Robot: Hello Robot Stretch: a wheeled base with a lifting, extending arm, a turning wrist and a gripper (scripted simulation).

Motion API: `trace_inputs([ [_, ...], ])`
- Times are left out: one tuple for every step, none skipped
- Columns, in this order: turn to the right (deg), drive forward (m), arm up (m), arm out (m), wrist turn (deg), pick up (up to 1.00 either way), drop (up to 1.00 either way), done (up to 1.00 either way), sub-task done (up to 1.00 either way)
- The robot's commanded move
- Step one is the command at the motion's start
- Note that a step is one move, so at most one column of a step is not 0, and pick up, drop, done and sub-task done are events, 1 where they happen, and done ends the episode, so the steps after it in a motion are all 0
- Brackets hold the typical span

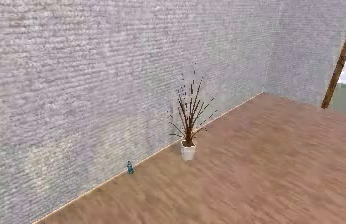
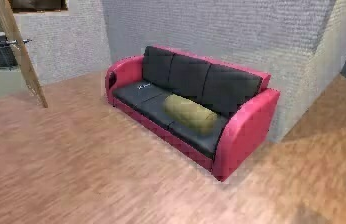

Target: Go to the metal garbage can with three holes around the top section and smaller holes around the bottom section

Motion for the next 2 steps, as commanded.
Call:
trace_inputs([
  [45.0,0.00,0.00,0.00,0.0,0.00,0.00,0.00,0.00],
  [0.0,1.00,0.00,0.00,0.0,0.00,0.00,0.00,0.00],
])
